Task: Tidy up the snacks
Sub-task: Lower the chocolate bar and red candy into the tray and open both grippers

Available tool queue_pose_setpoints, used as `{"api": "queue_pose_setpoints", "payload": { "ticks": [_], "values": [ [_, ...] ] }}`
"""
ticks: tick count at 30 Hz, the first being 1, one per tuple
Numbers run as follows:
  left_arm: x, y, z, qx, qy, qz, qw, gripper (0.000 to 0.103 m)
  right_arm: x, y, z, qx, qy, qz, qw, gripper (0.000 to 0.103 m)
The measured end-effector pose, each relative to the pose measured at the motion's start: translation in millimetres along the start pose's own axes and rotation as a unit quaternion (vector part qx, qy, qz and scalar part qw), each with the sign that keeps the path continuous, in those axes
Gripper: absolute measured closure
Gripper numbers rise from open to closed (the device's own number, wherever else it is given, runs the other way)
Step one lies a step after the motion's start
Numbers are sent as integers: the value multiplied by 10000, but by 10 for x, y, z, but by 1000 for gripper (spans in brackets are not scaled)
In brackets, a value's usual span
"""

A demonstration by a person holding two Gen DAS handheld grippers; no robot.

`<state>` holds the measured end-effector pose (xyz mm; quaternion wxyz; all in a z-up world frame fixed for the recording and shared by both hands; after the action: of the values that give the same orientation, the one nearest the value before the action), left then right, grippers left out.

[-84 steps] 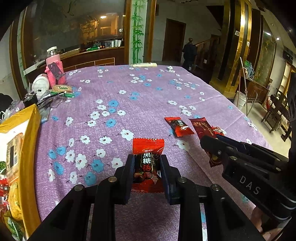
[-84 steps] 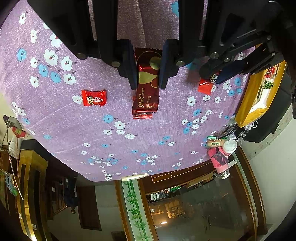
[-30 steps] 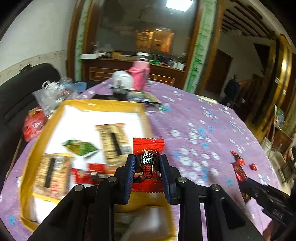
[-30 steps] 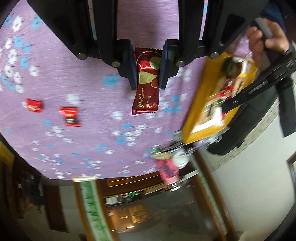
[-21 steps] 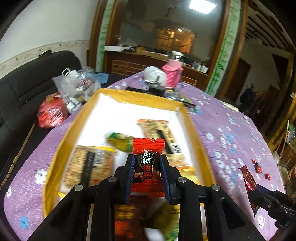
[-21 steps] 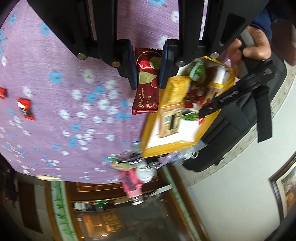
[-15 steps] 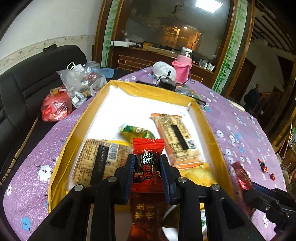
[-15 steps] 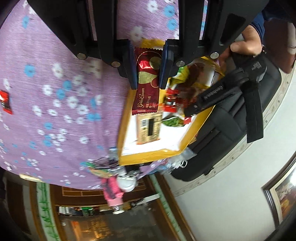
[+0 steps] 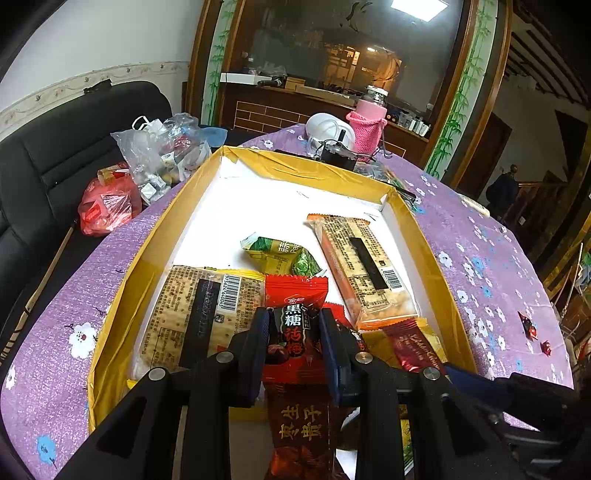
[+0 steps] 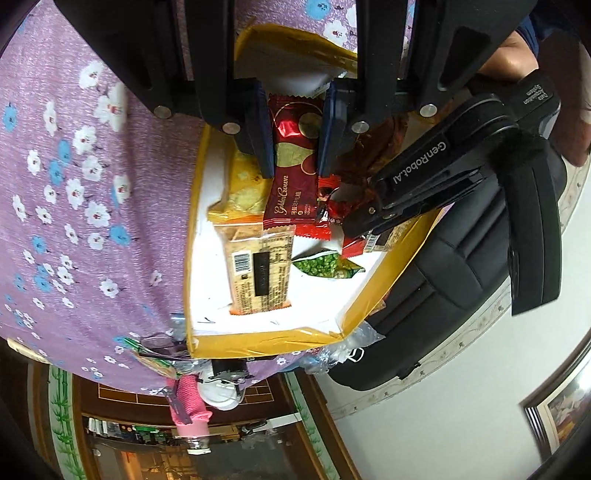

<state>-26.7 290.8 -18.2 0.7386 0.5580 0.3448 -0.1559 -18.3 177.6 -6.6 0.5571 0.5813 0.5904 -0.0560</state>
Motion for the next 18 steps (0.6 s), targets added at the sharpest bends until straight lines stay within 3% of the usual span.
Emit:
{"api": "queue_pose_setpoints", "payload": {
  "ticks": [18],
  "values": [
    [-46, 20, 4, -38, 15, -58, 10000, 73, -163, 7, 24, 51, 123, 219, 9997, 79]
  ]
}}
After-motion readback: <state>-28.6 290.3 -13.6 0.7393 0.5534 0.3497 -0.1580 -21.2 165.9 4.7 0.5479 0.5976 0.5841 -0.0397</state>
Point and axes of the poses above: each gripper's, at about its wrist camera, not at the fingertips, and x roughly the way its jaws point, z to its right, y to its top, the point moved 7 cm from there along x, roughly the way its jaws point, and after that the axes turned 7 degrees about x, right-handed, at the moved point
